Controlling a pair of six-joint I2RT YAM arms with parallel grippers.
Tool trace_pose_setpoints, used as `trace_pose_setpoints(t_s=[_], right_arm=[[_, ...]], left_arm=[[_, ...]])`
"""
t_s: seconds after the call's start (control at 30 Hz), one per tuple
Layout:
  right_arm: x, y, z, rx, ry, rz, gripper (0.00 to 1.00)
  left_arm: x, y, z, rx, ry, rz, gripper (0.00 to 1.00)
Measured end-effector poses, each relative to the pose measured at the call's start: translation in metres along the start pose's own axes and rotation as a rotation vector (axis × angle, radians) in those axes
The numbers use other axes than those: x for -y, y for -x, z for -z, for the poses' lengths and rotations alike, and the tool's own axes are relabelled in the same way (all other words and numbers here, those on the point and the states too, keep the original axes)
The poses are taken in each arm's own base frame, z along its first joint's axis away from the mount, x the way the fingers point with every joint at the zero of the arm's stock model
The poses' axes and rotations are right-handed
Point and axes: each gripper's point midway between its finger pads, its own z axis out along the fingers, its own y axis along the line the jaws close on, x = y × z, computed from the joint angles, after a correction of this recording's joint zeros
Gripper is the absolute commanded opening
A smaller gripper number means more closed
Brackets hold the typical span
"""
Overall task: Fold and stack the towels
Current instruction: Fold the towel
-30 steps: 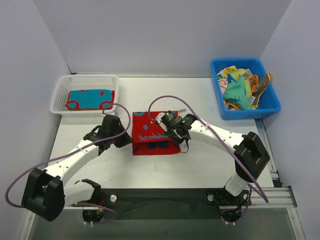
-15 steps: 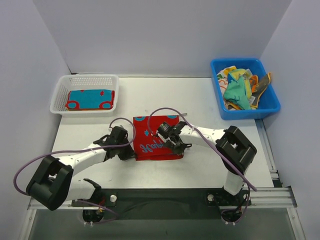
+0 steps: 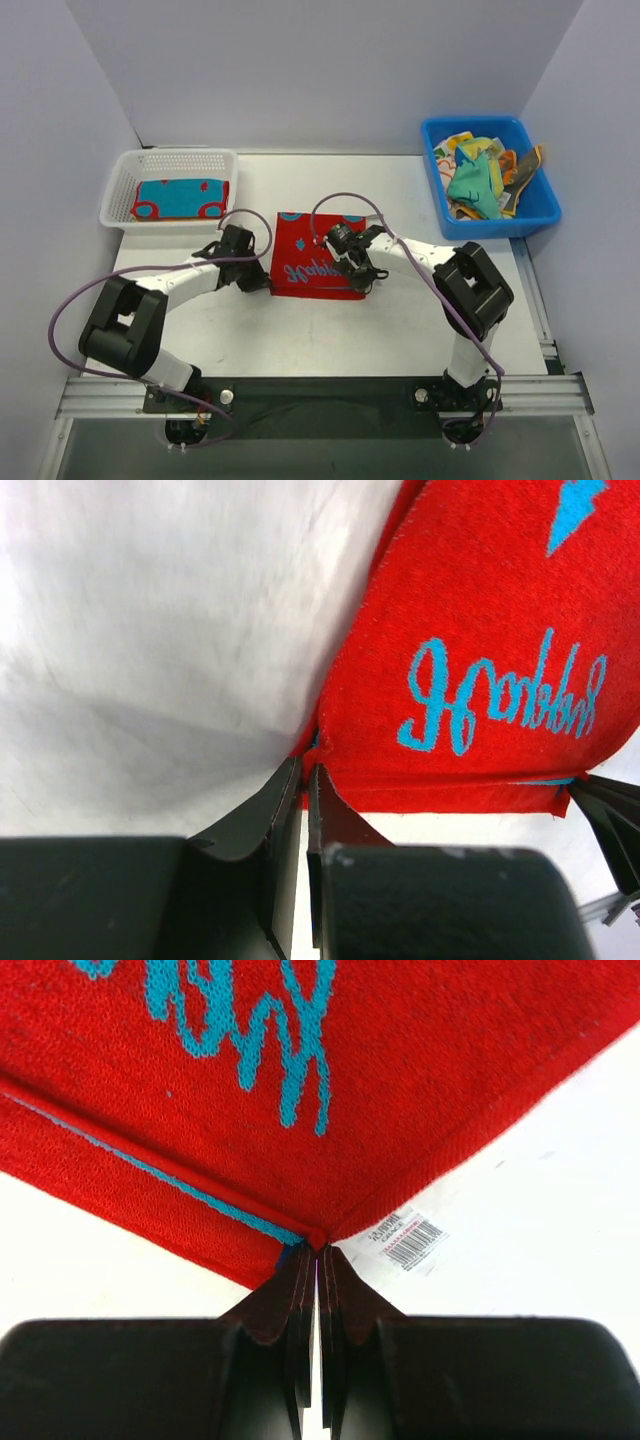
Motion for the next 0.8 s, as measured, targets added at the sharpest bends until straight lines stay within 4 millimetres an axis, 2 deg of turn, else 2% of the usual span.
trace_pose_setpoints(t_s=[0.2, 0.33, 0.63, 0.7, 0.8], right_arm=[[0.016, 0.027, 0.007, 0.067, -0.043, -0.029, 0.00], [0.025, 0.037, 0.018, 0.104, -0.081, -0.031, 0.00], [0.028, 0.052, 0.071, 0.244, -0.119, 0.001, 0.00], [0.023, 0.050, 0.077, 0.248, -0.127, 0.019, 0.00], [0.015, 0.047, 0.077, 0.238, -0.122, 0.041, 0.00]], left_arm=[[0.025, 0.040, 0.003, 0.036, 0.006, -0.075, 0.00], [0.039, 0.056, 0.015, 0.069, -0.009, -0.119, 0.00], [0.046, 0.063, 0.062, 0.142, -0.039, -0.145, 0.00], [0.047, 0.063, 0.071, 0.163, -0.057, -0.145, 0.00], [0.038, 0.056, 0.072, 0.157, -0.049, -0.142, 0.00]])
